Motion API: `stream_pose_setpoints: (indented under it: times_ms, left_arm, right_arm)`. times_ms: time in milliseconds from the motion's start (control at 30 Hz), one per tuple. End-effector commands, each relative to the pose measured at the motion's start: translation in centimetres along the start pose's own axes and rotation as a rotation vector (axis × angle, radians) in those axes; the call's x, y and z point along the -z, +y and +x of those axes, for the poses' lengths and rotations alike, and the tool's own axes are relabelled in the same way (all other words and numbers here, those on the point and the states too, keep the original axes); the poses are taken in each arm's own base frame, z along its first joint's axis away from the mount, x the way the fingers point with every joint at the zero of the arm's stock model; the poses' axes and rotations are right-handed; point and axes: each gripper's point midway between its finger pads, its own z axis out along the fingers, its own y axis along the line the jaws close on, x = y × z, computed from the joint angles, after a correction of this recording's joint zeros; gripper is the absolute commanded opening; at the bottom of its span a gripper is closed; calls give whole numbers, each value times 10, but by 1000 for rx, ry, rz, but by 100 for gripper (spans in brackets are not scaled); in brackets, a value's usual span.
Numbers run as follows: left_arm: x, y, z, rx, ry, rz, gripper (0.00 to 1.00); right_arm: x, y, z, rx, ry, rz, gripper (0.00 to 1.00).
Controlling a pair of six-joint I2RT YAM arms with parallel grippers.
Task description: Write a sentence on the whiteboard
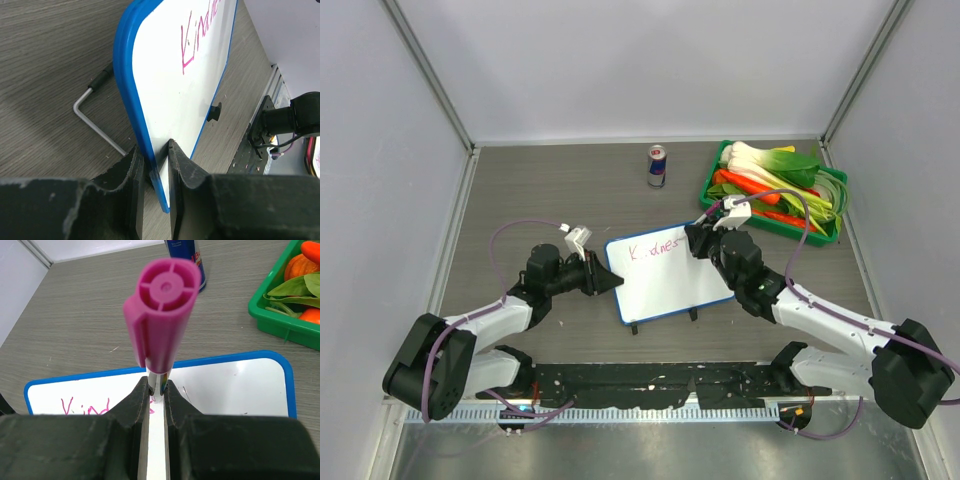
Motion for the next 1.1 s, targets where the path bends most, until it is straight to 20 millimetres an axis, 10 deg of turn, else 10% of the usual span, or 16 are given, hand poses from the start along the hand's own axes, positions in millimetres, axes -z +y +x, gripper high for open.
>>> stream_pose_setpoints:
  times_ms: [0,1067]
  left_arm:
    - [-3,3,0,-57,9,-13,0]
    - [-3,3,0,-58,11,-12,0]
  right_arm:
    - [0,6,-13,-17,-30,-18,1]
    - [9,-2,9,1,27,-28,1]
